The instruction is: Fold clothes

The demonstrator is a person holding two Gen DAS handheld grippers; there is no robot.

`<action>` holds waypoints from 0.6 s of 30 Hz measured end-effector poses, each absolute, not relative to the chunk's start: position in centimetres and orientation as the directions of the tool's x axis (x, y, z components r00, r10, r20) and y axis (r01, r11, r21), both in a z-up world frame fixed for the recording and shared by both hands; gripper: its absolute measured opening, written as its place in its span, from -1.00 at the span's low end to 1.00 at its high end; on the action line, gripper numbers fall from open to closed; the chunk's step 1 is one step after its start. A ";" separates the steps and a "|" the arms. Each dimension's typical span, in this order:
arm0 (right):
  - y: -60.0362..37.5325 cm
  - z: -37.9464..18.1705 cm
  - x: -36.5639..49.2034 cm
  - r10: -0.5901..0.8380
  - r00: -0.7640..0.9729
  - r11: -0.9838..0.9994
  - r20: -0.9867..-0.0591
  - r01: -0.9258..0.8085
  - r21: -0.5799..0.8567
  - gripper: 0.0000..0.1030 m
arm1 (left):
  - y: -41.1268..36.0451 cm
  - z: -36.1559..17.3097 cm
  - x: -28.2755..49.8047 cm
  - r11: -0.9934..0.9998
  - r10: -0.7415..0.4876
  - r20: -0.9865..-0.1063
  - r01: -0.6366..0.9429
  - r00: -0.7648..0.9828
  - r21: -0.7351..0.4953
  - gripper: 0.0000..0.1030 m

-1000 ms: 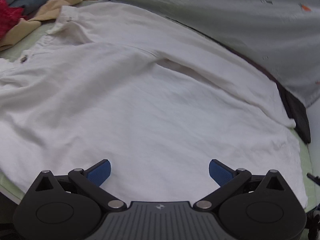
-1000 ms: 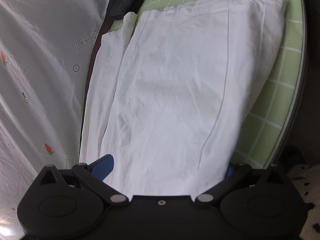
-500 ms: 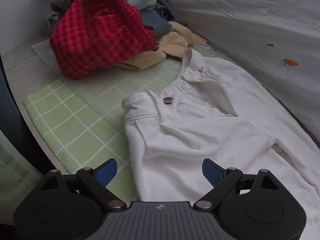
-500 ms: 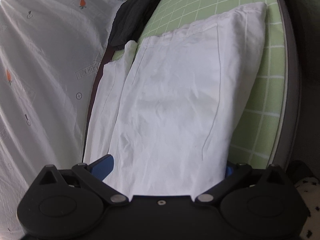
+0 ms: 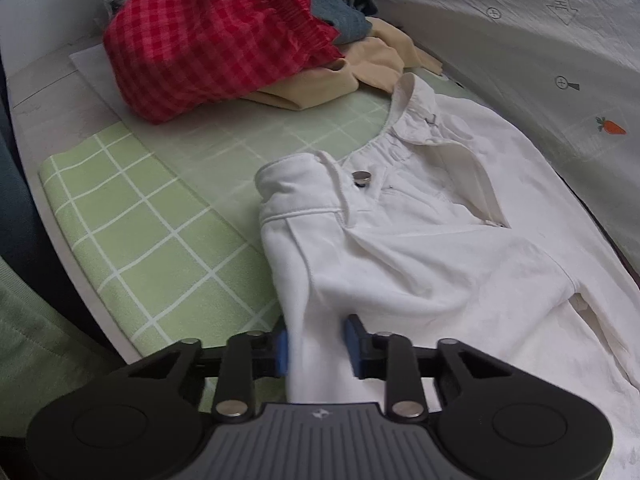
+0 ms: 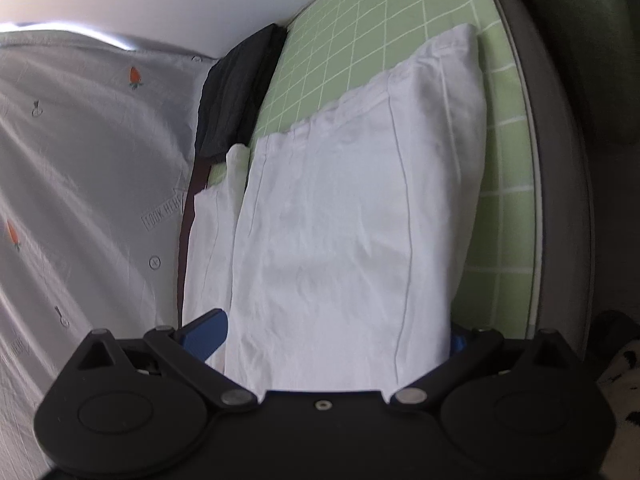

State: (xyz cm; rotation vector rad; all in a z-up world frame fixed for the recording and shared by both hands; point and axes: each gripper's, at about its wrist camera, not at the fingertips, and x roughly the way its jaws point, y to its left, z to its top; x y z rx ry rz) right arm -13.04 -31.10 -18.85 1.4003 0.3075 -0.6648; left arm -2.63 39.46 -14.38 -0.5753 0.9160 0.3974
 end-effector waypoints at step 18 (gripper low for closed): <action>-39.1 -21.0 -13.9 -0.232 0.845 -0.152 -0.482 0.458 0.876 -0.12 | 38.9 -14.2 -3.4 0.549 0.087 -0.768 -0.674 0.634 -0.494 -0.45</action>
